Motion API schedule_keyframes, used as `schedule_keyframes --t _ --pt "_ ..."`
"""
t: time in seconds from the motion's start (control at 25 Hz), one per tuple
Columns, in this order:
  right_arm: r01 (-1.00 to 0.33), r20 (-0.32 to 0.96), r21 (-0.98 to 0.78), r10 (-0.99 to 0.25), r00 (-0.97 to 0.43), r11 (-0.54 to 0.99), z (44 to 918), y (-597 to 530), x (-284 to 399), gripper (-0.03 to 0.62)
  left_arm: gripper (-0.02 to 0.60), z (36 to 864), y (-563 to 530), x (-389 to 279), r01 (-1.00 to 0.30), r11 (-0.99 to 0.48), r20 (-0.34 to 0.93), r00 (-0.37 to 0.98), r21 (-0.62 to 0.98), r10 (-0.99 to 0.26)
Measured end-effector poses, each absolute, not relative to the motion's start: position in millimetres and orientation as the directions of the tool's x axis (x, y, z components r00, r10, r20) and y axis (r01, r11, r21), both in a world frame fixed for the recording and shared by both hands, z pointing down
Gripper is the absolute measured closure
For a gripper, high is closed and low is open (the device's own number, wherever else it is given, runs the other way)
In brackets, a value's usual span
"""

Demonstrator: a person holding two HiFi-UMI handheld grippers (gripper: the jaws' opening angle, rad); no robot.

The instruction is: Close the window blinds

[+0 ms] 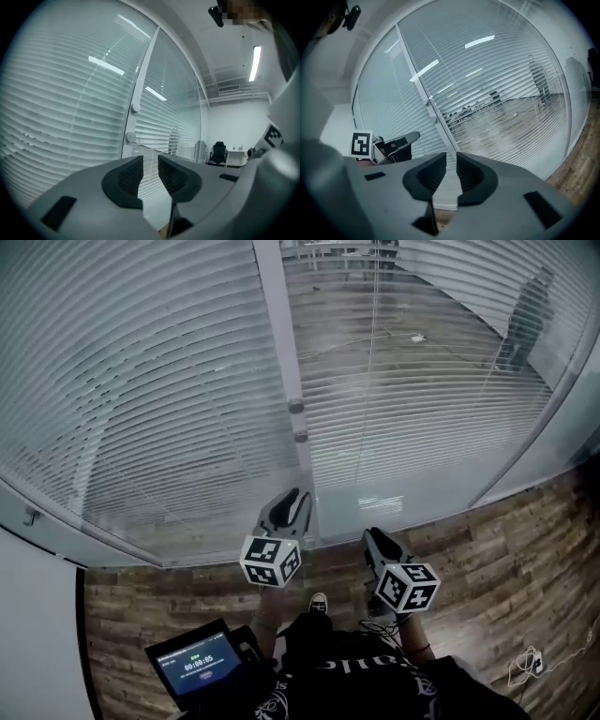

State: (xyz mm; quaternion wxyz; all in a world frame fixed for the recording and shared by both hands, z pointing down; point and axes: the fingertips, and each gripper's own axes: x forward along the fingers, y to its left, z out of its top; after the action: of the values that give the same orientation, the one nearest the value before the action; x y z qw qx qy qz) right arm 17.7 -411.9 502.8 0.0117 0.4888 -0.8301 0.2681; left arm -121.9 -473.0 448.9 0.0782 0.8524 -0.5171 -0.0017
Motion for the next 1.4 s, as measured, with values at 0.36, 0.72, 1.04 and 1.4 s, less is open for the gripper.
schedule_keyframes --t 0.36,0.72,1.04,1.4 --pt "-0.844 0.32 -0.438 -0.824 -0.468 0.31 515 -460 9 0.514 0.459 423 -574 -122 -0.873 -0.311 0.128 0.284 -0.375 -0.95" --pt "-0.853 0.333 -0.441 -0.832 -0.443 0.278 518 -473 12 0.514 0.428 434 -608 -124 -0.854 -0.233 0.148 0.184 -0.465 -0.972" --pt "-0.847 0.358 -0.468 -0.823 -0.442 0.251 530 -469 32 0.514 0.43 426 -607 -113 -0.724 -0.159 0.104 0.121 -0.671 -0.987" --pt "-0.839 0.376 -0.487 -0.809 -0.452 0.243 537 -466 42 0.514 0.456 416 -605 -126 -0.978 -0.204 0.046 0.206 0.043 -0.978"
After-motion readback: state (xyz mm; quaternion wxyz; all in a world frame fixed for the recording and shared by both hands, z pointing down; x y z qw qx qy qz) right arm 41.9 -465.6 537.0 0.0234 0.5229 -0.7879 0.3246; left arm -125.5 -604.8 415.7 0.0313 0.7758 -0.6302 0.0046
